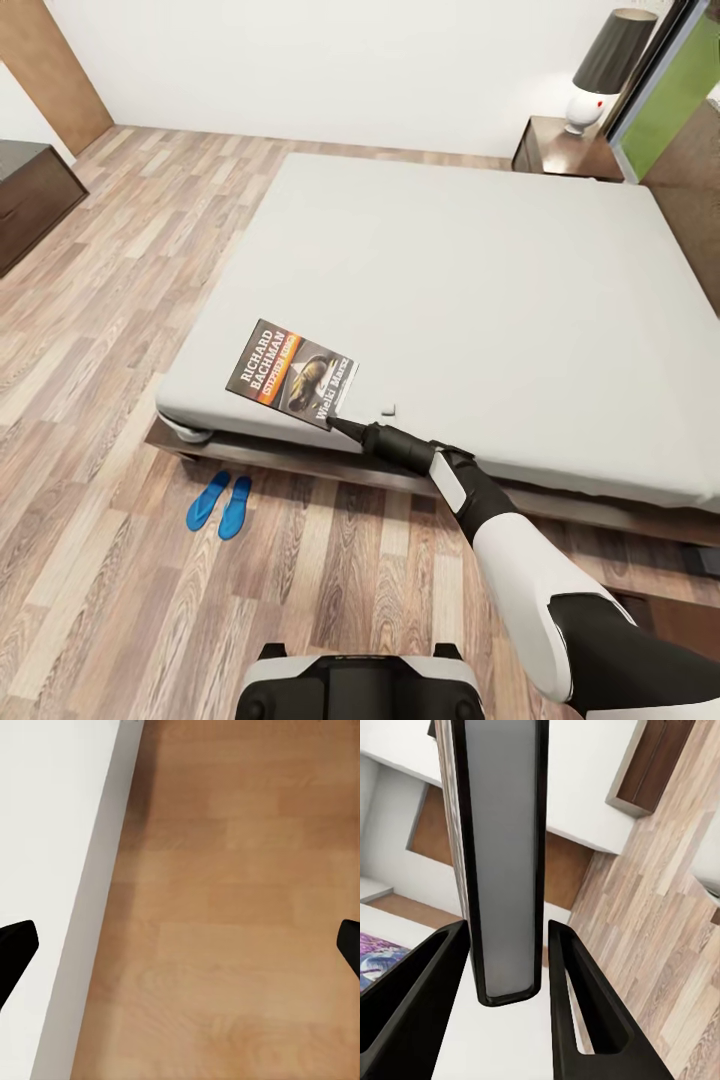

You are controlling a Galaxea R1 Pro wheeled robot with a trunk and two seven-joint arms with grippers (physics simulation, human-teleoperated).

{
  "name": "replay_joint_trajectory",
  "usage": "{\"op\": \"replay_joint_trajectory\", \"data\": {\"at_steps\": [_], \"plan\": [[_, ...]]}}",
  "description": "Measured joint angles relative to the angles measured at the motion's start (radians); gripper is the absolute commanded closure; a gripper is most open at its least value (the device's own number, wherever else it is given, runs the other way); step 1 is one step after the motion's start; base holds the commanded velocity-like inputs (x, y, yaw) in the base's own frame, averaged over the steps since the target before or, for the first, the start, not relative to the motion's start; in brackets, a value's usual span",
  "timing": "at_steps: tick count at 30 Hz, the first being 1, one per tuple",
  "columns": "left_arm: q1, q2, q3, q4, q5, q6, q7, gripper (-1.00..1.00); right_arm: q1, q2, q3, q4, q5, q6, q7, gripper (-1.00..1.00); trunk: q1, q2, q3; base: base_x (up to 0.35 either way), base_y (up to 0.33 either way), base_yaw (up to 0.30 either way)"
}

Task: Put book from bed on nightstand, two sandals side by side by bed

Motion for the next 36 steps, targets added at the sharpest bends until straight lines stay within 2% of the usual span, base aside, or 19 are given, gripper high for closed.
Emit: {"op": "replay_joint_trajectory", "data": {"at_steps": [36], "plan": [[0.0, 0.0, 0.0, 0.0, 0.002, -0.003, -0.001, -1.0, 0.005, 0.0, 0.001, 0.0, 0.0, 0.0, 0.002, 1.0, 0.0, 0.0, 0.058, 0.0, 0.0, 0.0]]}}
